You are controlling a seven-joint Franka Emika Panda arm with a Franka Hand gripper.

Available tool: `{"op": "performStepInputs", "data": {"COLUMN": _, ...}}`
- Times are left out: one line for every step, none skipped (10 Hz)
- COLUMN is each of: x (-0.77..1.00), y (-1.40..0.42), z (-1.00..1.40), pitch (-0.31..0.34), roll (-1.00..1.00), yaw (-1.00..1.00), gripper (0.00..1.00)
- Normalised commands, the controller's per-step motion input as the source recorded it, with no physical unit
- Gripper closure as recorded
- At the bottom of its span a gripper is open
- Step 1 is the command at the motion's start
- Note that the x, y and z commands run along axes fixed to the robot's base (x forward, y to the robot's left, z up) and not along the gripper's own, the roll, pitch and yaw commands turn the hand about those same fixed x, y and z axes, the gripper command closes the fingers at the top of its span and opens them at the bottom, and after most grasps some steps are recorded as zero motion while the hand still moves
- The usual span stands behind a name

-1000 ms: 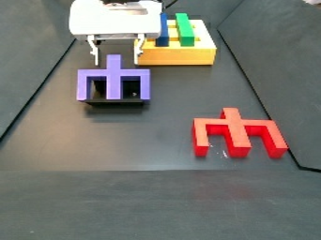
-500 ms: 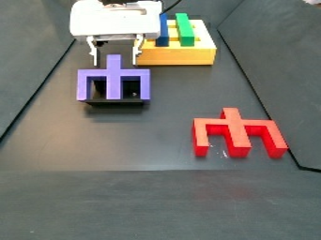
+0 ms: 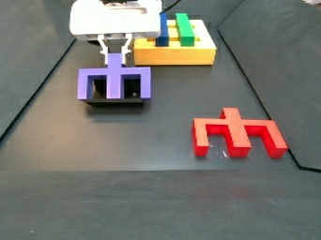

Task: Pick up the purple object. Move up. Place the purple object on the fixture. Regrasp the purple object. Move to above the board. Insert the purple object.
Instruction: Regrasp the purple object.

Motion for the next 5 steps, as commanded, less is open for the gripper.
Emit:
{"op": "performStepInputs", "data": {"x": 0.00, "y": 0.00, "z": 0.00, "pitch": 0.000, "roll": 0.00, "yaw": 0.00, "gripper": 1.00}}
{"op": "performStepInputs", "data": {"x": 0.00, "y": 0.00, "z": 0.00, "pitch": 0.000, "roll": 0.00, "yaw": 0.00, "gripper": 1.00}}
{"op": "performStepInputs", "data": {"x": 0.00, "y": 0.00, "z": 0.00, "pitch": 0.000, "roll": 0.00, "yaw": 0.00, "gripper": 1.00}}
{"op": "performStepInputs", "data": {"x": 0.00, "y": 0.00, "z": 0.00, "pitch": 0.000, "roll": 0.00, "yaw": 0.00, "gripper": 1.00}}
{"op": "performStepInputs", "data": {"x": 0.00, "y": 0.00, "z": 0.00, "pitch": 0.000, "roll": 0.00, "yaw": 0.00, "gripper": 1.00}}
